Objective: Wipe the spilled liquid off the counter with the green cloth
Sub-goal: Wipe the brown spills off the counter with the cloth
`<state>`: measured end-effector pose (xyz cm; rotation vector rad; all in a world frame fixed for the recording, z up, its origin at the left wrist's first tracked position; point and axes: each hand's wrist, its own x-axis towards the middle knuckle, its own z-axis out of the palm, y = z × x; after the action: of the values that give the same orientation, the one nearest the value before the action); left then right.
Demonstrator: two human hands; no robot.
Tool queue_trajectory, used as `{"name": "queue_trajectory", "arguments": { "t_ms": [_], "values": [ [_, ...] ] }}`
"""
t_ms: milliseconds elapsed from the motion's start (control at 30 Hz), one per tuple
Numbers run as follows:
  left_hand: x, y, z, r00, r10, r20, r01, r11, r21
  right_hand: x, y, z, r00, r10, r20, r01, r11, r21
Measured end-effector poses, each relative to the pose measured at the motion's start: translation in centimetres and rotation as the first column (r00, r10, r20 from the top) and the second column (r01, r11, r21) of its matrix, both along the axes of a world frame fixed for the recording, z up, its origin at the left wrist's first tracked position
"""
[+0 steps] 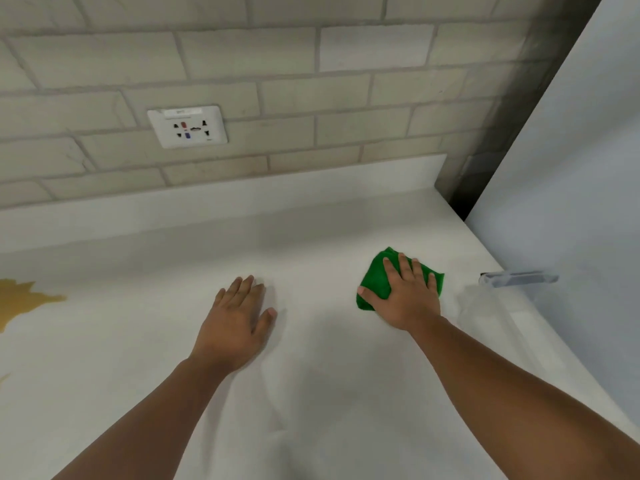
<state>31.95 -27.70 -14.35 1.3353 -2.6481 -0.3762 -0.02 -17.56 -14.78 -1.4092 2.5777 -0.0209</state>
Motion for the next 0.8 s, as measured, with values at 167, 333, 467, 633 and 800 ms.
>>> {"name": "queue_trajectory", "arguments": {
  "t_ms": [167,333,467,633,800],
  "values": [
    [-0.3,-2.8,-0.1,0.998,0.066,-0.015,-0.066,0.998,-0.012,-4.0,-3.9,-0.2,0.992,-0.128,0.01,0.128,0.992,-0.007],
    [-0.6,-4.6,-0.8,0.998,0.058,-0.027,-0.06,0.995,-0.079,-6.7,-8.3,-0.3,0.957,-0.288,0.022,0.288,0.958,-0.007],
    [-0.3,-5.5,-1.2,0.994,0.1,-0.047,-0.104,0.991,-0.089,-8.7,-11.5,-0.4,0.93,-0.366,0.032,0.366,0.931,0.01],
    [1.0,-7.0,-2.1,0.988,0.147,-0.04,-0.15,0.985,-0.08,-10.0,-14.5,0.2,0.947,-0.32,0.028,0.317,0.945,0.085],
    [1.0,-8.2,-2.2,0.985,0.174,-0.019,-0.175,0.979,-0.102,-7.2,-17.0,0.3,0.993,-0.115,-0.004,0.115,0.991,0.074]
  ]
}}
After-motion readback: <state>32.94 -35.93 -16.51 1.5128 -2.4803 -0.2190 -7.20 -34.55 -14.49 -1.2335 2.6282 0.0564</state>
